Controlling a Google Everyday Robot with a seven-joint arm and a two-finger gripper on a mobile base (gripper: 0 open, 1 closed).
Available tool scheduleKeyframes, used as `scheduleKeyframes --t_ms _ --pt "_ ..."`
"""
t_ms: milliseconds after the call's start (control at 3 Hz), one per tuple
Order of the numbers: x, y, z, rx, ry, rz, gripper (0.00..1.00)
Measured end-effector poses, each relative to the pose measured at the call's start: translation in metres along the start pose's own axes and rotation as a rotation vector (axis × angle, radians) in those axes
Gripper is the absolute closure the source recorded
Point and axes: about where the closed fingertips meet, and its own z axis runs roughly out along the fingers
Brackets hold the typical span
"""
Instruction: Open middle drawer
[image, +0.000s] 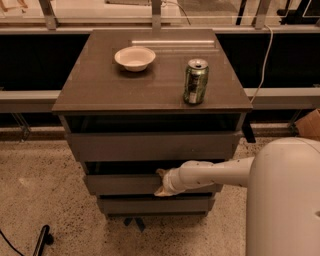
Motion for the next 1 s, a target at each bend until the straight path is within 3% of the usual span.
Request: scheduleKeyframes --t_ms 333,667,1000 --pt "-0.003 0.0 -0.001 -0.016 -0.011 -0.004 0.69" --pt "-0.013 0.005 -0.005 -0.05 -0.042 -0.022 0.6" --pt "-0.015 0.003 -0.008 -0.05 -0.042 -0.022 0.58"
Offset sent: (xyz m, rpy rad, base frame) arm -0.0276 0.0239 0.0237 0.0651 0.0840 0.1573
